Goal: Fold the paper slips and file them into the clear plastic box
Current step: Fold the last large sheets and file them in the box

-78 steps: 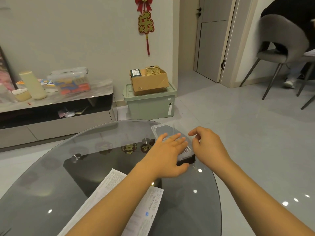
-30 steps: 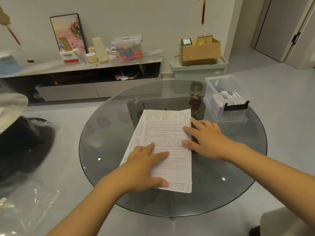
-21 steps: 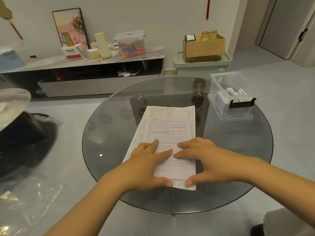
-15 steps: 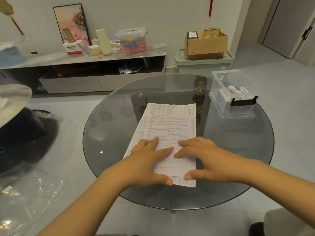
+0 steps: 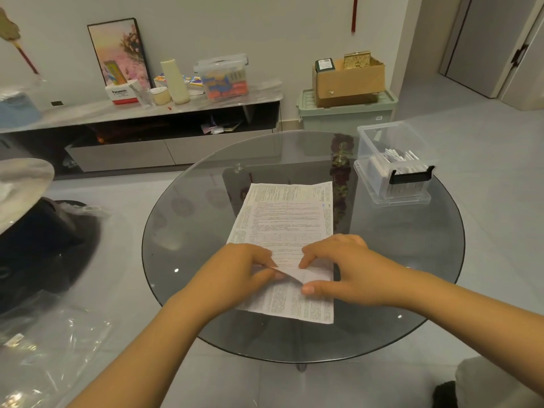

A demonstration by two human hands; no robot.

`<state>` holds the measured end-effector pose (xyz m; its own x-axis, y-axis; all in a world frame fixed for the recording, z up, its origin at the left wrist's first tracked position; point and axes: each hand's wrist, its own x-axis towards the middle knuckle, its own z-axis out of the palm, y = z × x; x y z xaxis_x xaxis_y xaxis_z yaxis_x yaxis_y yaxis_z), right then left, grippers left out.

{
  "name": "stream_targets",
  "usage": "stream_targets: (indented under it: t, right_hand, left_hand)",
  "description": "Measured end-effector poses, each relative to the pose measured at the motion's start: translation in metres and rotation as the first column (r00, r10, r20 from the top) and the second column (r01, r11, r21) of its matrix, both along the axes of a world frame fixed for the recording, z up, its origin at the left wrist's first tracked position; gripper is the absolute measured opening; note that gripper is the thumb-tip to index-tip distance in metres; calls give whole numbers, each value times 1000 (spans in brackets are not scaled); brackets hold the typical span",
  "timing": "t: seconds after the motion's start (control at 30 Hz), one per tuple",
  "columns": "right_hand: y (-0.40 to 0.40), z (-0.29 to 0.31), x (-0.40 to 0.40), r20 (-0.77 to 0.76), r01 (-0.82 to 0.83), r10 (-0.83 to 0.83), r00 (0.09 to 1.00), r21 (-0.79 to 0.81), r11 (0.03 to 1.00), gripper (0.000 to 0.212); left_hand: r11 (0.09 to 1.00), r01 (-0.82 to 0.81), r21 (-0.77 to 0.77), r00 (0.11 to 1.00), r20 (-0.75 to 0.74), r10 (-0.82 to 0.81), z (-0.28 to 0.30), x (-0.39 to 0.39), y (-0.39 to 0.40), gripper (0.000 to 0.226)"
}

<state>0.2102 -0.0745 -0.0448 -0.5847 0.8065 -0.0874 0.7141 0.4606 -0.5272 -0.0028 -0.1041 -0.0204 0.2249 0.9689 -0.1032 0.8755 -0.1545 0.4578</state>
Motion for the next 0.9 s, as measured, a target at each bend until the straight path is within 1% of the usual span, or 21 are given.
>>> stream_targets:
  t: [0.03, 0.1, 0.17, 0.23, 0.27, 0.3, 0.37, 0.4, 0.47, 0.57, 0.67, 0.73, 0.77, 0.83, 0.87, 0.9]
  right_hand:
    - [1, 1, 1, 3, -24, 24, 1000, -12, 1000, 43]
    - [2, 3, 0, 7, -56, 56, 998, 18, 998, 42]
    - [2, 5, 1, -49, -10, 11, 999, 25, 1000, 29]
    - [2, 10, 1, -149, 78, -80, 986, -20, 997, 18]
    - [2, 12, 2, -184, 114, -121, 975, -50, 992, 10]
    - [3, 13, 2, -211, 148, -161, 964, -77, 986, 7]
    - [4, 13, 3, -240, 212, -231, 943, -106, 972, 22]
    - [6, 11, 3, -259, 231, -253, 932, -110, 967, 25]
    - [7, 8, 2, -325, 248, -277, 904, -128, 960, 28]
    - [11, 3, 0, -381, 297, -345, 858, -180, 938, 33]
    - [13, 0, -1, -317, 352, -381, 868, -146, 924, 44]
    - [13, -2, -3, -271, 360, -374, 887, -103, 927, 56]
    - [12, -3, -5, -238, 364, -369, 899, -66, 929, 62]
    - [12, -6, -7, -162, 363, -352, 922, 40, 931, 72]
    - [11, -6, -7, -130, 357, -343, 930, 100, 929, 73]
    - [11, -5, -8, -103, 339, -326, 940, 159, 927, 72]
  left_hand:
    - [999, -34, 4, 999, 26, 34, 0, -1, 1, 20]
    - [997, -73, 13, 995, 75, 72, 0, -1, 3, 26]
    - [993, -112, 30, 978, 178, 104, 3, 0, 2, 35]
    - [988, -156, 17, 941, 307, 143, 8, 1, 2, 42]
    - [984, -176, 6, 919, 361, 162, 10, 1, 2, 40]
    - [981, -192, -10, 895, 409, 179, 11, 1, 2, 34]
    - [975, -216, -56, 859, 463, 217, 13, 0, 2, 14]
    - [973, -217, -77, 857, 461, 228, 12, -1, 3, 10]
    - [971, -225, -86, 885, 399, 241, 8, -4, 5, 23]
    - [963, -261, -66, 919, 287, 269, 3, -6, 7, 31]
    - [953, -303, -20, 931, 209, 301, -3, -6, 8, 36]
    - [946, -324, -7, 927, 200, 319, -4, -5, 9, 44]
    - [944, -329, -1, 924, 207, 322, -6, -5, 9, 52]
    - [946, -325, 12, 928, 194, 317, -7, -3, 7, 84]
    - [948, -317, 20, 936, 169, 309, -7, -2, 6, 98]
    - [951, -306, 38, 945, 136, 298, -8, -2, 6, 105]
